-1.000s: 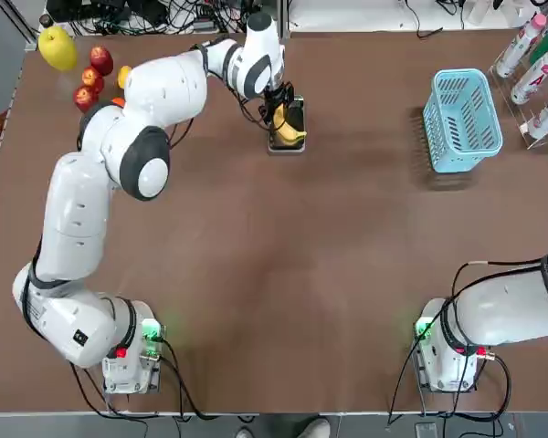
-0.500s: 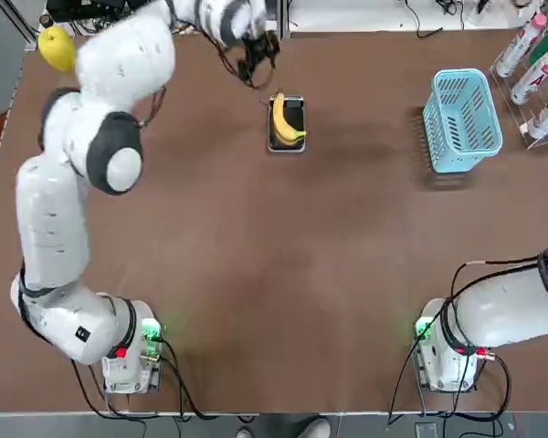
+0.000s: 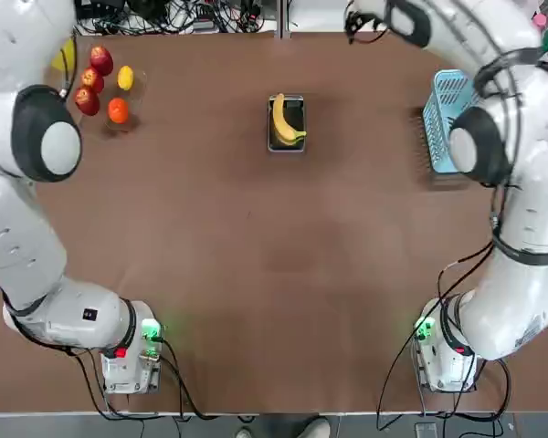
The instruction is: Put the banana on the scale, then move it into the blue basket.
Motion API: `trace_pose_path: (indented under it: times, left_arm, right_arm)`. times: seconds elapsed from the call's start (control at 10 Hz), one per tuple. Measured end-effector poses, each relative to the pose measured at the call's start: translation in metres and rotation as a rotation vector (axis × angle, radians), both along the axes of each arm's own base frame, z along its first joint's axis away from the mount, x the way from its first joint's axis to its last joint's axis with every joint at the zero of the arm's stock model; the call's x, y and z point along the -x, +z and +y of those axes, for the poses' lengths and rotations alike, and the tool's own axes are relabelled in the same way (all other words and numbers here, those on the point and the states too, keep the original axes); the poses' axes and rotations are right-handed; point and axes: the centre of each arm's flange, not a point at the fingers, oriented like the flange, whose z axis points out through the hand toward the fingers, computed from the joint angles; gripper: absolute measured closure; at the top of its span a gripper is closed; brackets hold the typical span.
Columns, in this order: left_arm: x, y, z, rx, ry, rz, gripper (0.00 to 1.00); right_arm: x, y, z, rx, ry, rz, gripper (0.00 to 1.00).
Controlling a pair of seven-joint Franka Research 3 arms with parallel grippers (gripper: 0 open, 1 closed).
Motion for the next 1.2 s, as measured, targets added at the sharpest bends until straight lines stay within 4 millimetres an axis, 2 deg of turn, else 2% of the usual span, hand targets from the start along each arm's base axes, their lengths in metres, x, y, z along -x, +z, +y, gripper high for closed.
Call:
trace_pose_path:
  times: [0.1, 0.2, 0.3, 0.4, 0.5, 0.7, 0.8, 1.0, 1.1, 1.2]
  left_arm:
    - [0.007, 0.013, 0.028, -0.016, -0.05, -0.005, 0.0]
    - [0.012, 0.022, 0.055, -0.021, -0.12, -0.01, 0.0]
    - [0.017, 0.03, 0.08, -0.024, -0.202, -0.007, 0.0]
    - [0.025, 0.042, 0.095, -0.029, -0.279, 0.003, 0.0]
    - [0.039, 0.056, 0.098, -0.033, -0.338, 0.02, 0.0]
    - [0.069, 0.086, 0.091, -0.043, -0.44, 0.021, 0.0]
    - [0.076, 0.096, 0.093, -0.047, -0.485, 0.006, 0.0]
    - [0.077, 0.099, 0.11, -0.048, -0.552, 0.004, 0.0]
    - [0.076, 0.095, 0.11, -0.043, -0.56, 0.011, 0.0]
    - [0.076, 0.094, 0.108, -0.027, -0.561, 0.009, 0.0]
  right_arm:
    - [0.004, -0.032, 0.042, -0.007, 0.007, -0.014, 0.0]
    - [0.017, -0.055, 0.089, -0.013, 0.042, -0.024, 0.0]
    - [0.037, -0.068, 0.138, -0.024, 0.094, -0.042, 0.0]
    - [0.059, -0.074, 0.18, -0.046, 0.129, -0.07, 0.0]
    - [0.077, -0.077, 0.209, -0.064, 0.147, -0.086, 0.0]
    - [0.103, -0.085, 0.243, -0.074, 0.167, -0.087, 0.0]
    - [0.112, -0.097, 0.254, -0.078, 0.178, -0.09, 0.0]
    - [0.123, -0.137, 0.263, -0.08, 0.199, -0.095, 0.0]
    - [0.127, -0.157, 0.264, -0.084, 0.206, -0.102, 0.0]
    - [0.13, -0.166, 0.265, -0.083, 0.21, -0.103, 0.0]
